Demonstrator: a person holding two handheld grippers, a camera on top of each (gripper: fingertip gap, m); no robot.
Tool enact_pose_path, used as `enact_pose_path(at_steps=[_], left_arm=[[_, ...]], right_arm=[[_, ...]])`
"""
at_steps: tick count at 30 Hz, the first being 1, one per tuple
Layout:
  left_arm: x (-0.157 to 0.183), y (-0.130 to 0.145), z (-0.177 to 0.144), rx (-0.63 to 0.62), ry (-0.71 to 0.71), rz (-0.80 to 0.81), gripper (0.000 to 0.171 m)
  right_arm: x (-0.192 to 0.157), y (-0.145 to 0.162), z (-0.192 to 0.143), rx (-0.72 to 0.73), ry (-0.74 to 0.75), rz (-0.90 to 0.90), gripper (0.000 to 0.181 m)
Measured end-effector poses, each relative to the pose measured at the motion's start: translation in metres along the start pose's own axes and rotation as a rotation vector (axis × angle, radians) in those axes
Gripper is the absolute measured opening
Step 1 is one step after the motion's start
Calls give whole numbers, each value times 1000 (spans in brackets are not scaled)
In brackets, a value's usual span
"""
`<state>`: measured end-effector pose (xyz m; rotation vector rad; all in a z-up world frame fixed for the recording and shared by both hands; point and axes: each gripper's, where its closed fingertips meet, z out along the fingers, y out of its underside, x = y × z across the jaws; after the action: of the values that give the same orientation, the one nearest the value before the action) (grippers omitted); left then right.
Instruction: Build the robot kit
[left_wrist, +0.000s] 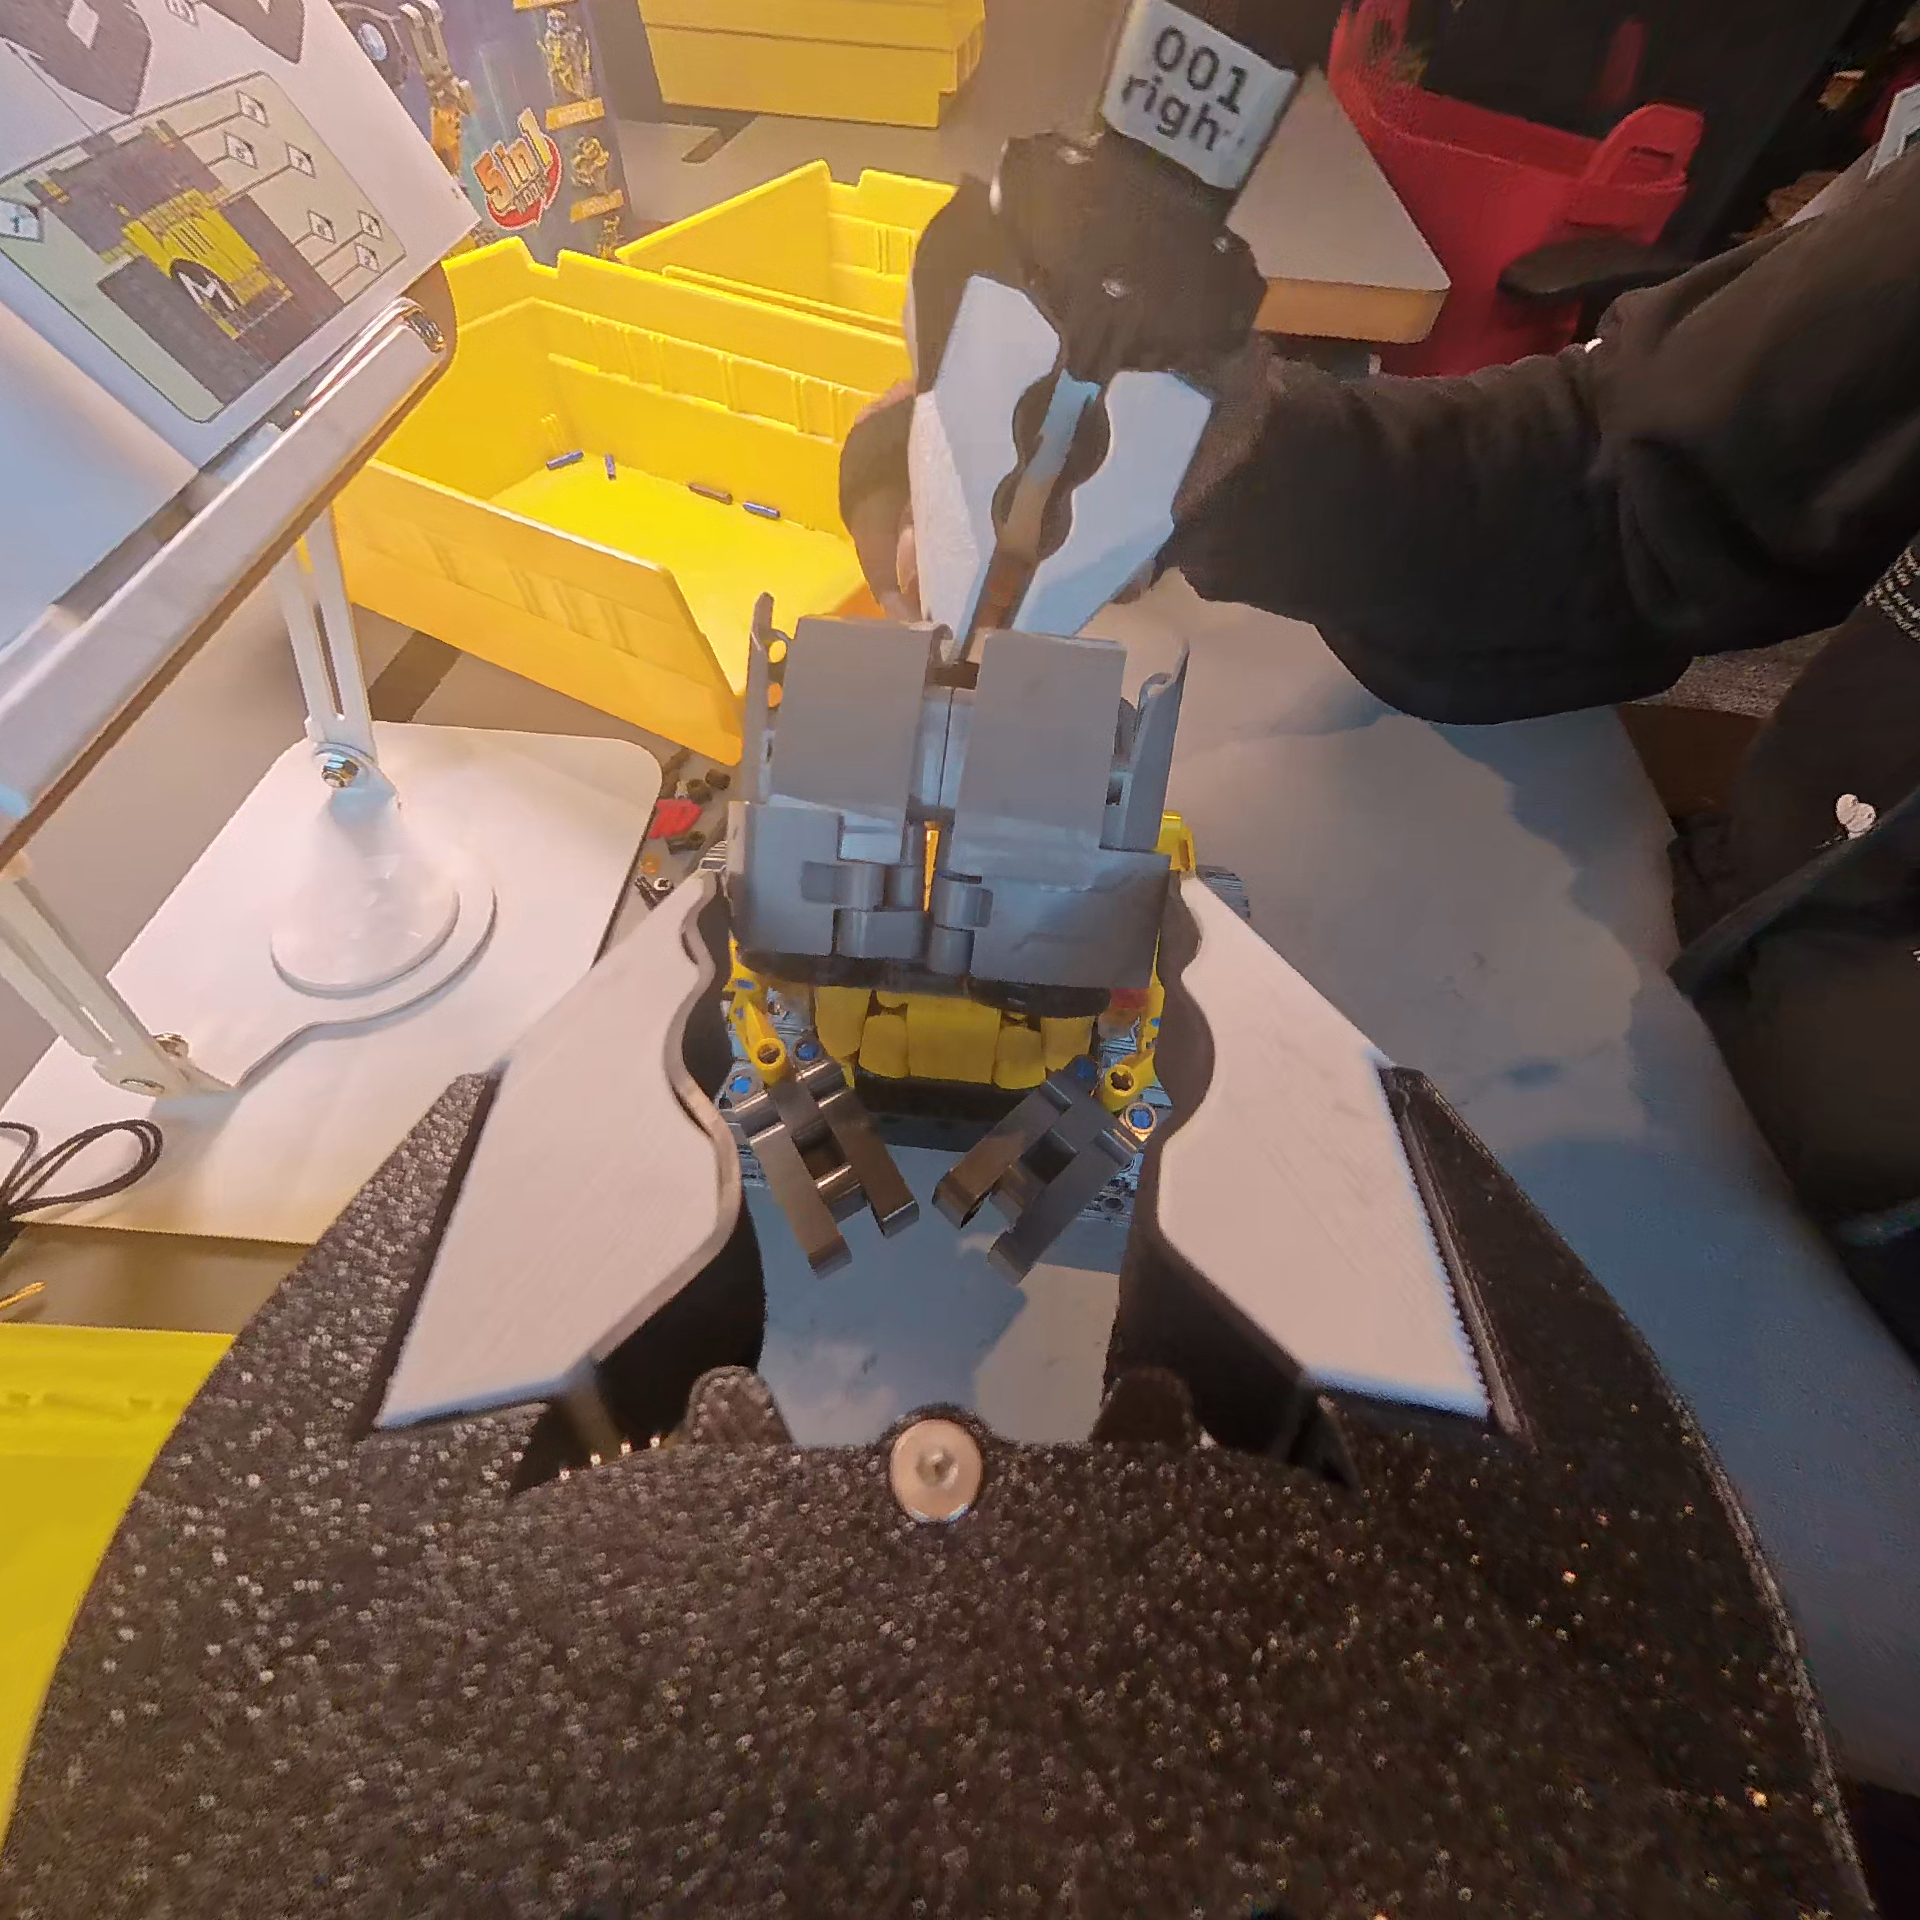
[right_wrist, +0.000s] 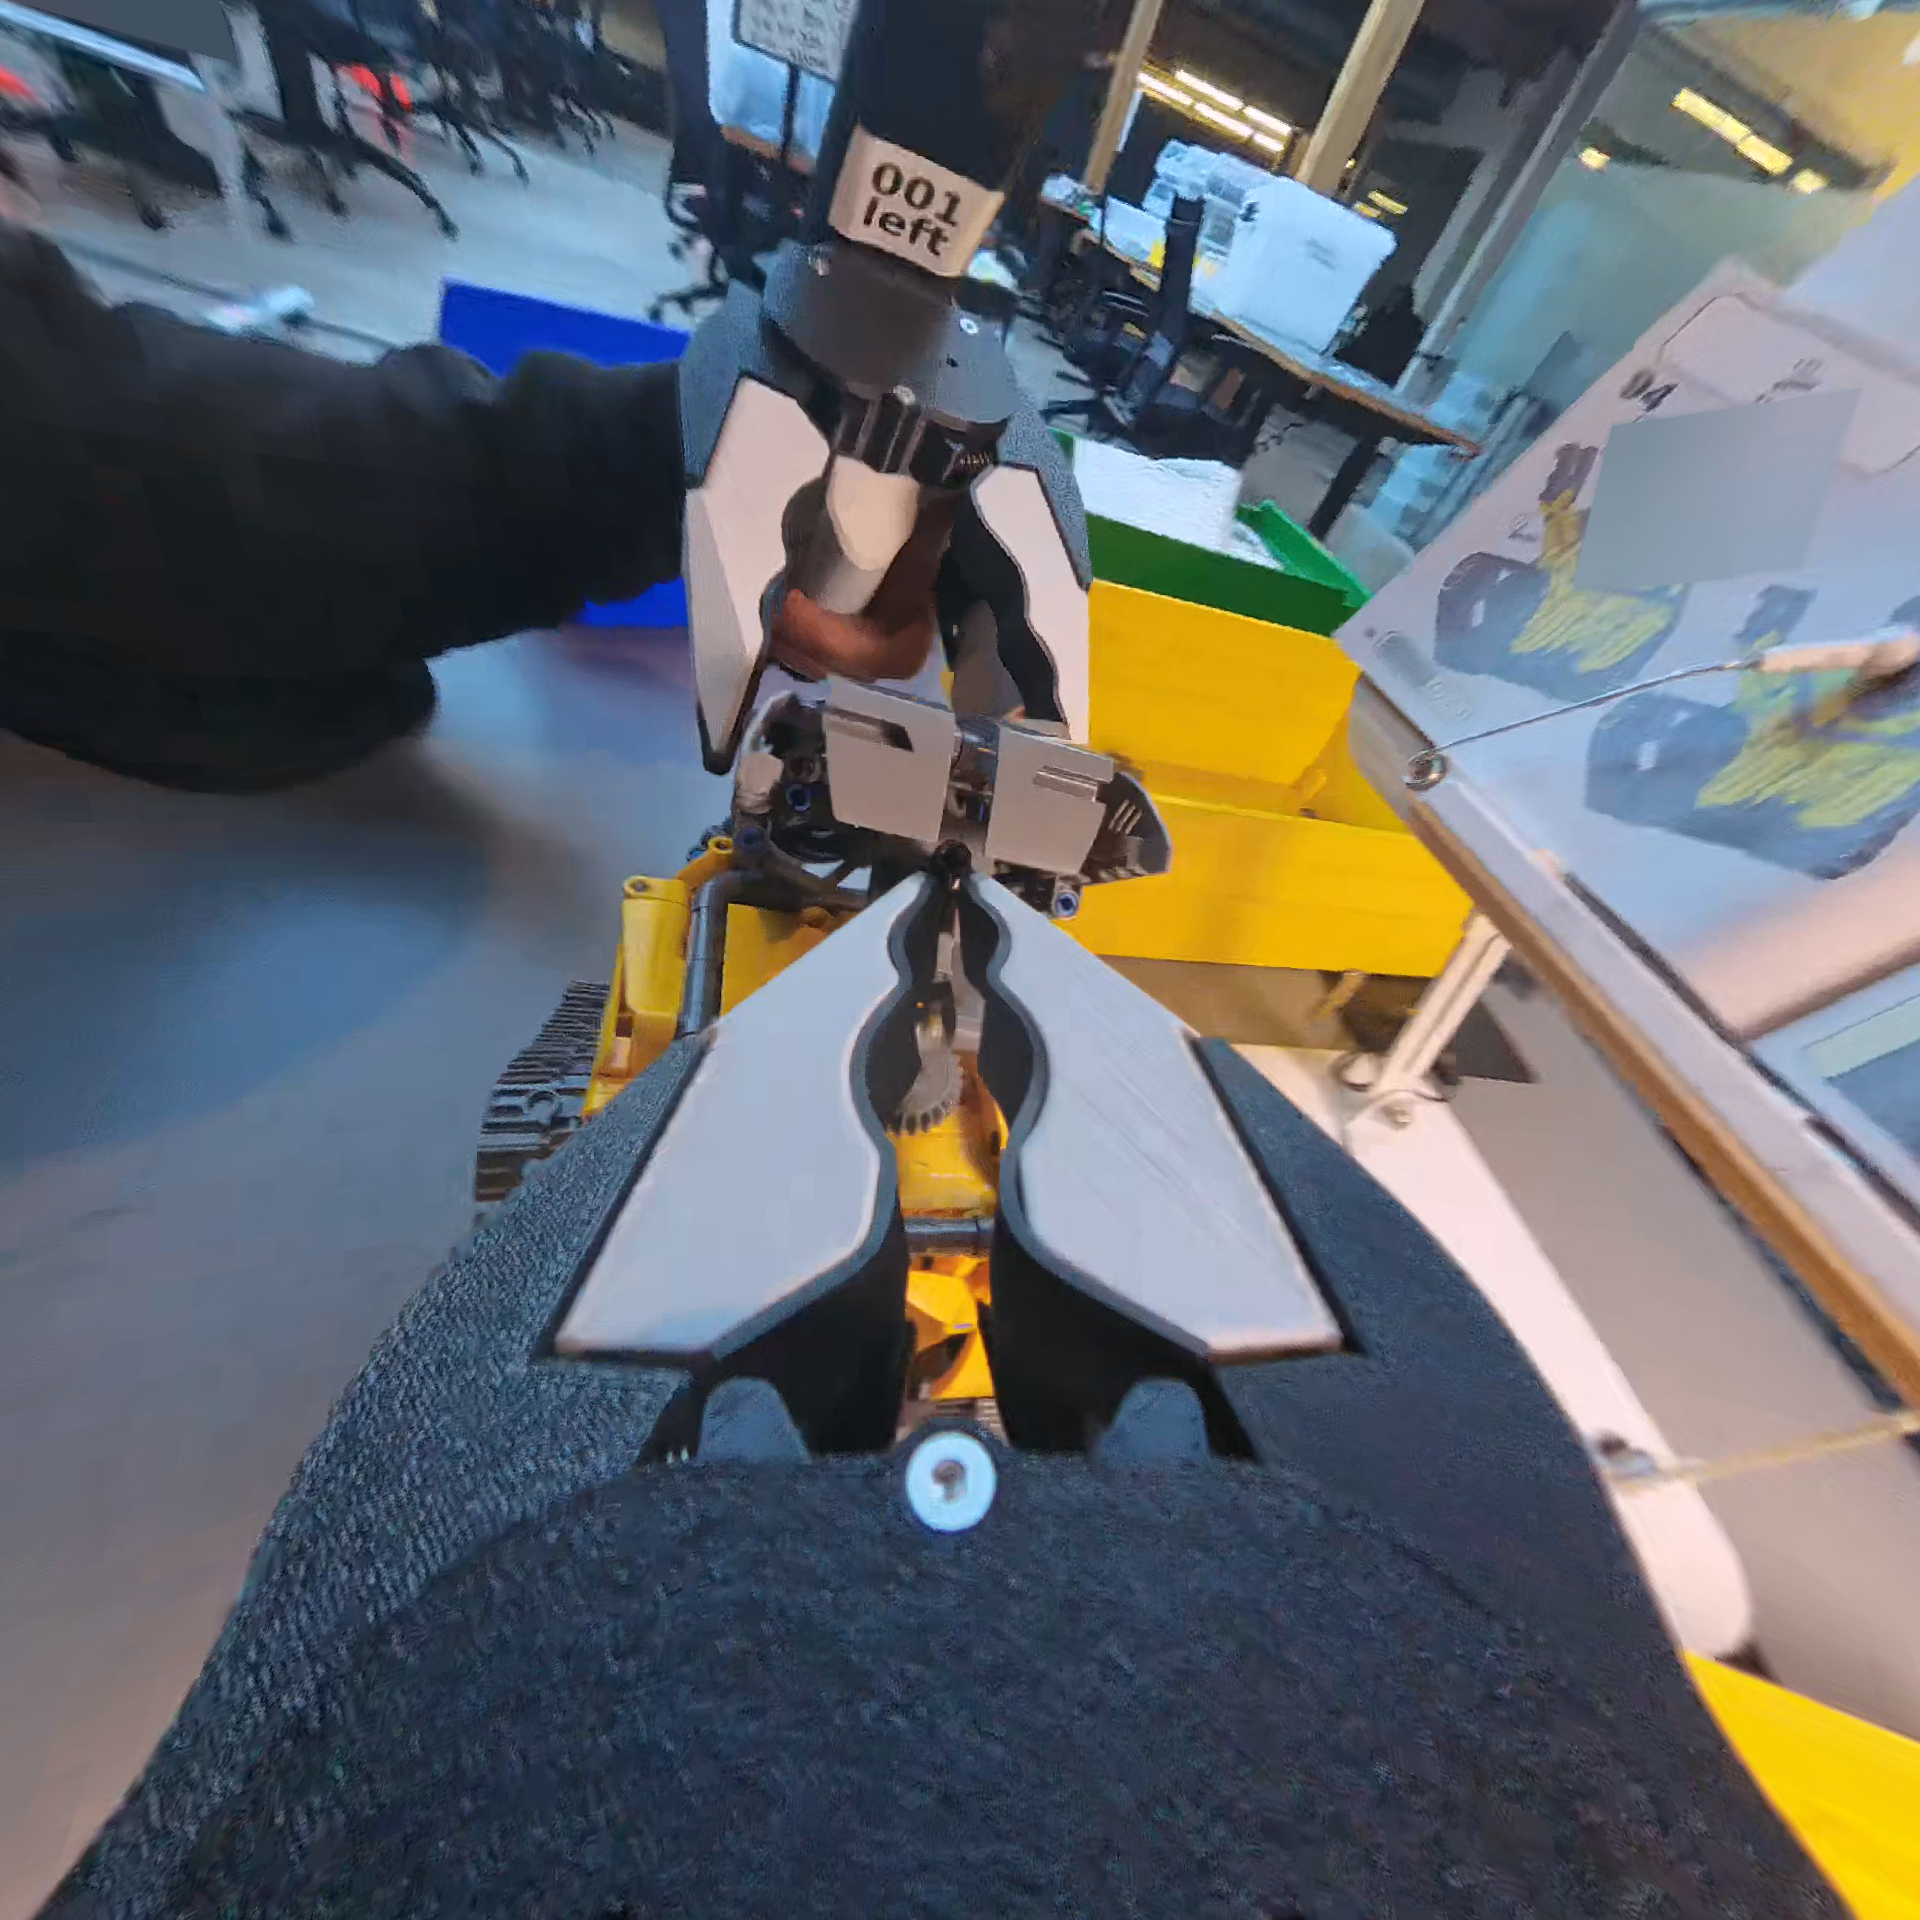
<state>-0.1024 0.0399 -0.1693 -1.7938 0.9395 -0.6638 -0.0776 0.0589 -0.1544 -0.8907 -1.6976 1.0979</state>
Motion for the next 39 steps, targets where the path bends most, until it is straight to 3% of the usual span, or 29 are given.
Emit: enact_pose_path(at_steps=[6, 16, 20, 22, 27, 30, 39], left_arm=[[-1, 0, -2, 4, 4, -6, 82], [-2, -1, -1, 54, 30, -23, 82], [-3, -1, -1, 77, 38, -22, 82], [-3, -2, 0, 90, 41, -23, 81], [-3, -2, 0, 112, 49, -18, 81], [-3, -3, 1, 121, 52, -17, 81], [-4, -3, 0, 145, 62, -20, 81]], right_arm=[[-1, 2, 2, -3, -133, 266, 1], [-1, -2, -5, -12, -95, 187, 17], [2, -1, 3, -10, -75, 186, 6], [2, -1, 4, 8, -118, 267, 6], [3, 1, 3, 18, -293, 745, 6], [4, 2, 3, 28, -370, 908, 6], [5, 3, 4, 9, -402, 970, 6]])
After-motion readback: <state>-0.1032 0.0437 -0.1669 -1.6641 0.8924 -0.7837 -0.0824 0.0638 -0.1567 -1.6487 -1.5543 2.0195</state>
